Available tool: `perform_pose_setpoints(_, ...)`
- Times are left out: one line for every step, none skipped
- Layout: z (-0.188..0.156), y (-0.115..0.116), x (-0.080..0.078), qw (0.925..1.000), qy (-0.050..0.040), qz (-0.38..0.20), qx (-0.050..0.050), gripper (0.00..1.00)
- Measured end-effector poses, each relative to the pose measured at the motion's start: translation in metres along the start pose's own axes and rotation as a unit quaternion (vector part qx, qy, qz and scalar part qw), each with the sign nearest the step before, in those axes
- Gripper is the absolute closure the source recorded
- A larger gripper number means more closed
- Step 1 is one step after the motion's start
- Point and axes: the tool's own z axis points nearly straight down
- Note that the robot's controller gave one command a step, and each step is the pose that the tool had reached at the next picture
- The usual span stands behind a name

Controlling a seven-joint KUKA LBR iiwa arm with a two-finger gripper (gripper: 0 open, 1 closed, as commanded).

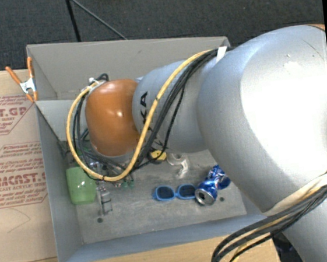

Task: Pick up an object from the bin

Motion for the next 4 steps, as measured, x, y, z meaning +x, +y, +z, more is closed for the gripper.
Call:
perform_pose_setpoints(0.011, 0.004, -0.013, 0.9718, -0.0055, -0.236, 0.000, 0.00)
perform_pose_setpoints(0.011, 0.002, -0.013, 0.9720, -0.0030, -0.235, 0.001, 1.00)
perform_pose_setpoints(0.010, -0.001, -0.011, 0.9808, -0.0020, -0.195, 0.001, 1.00)
perform_pose_setpoints(-0.132, 0.007, 0.013, 0.9855, -0.0065, -0.169, 0.000, 1.00)
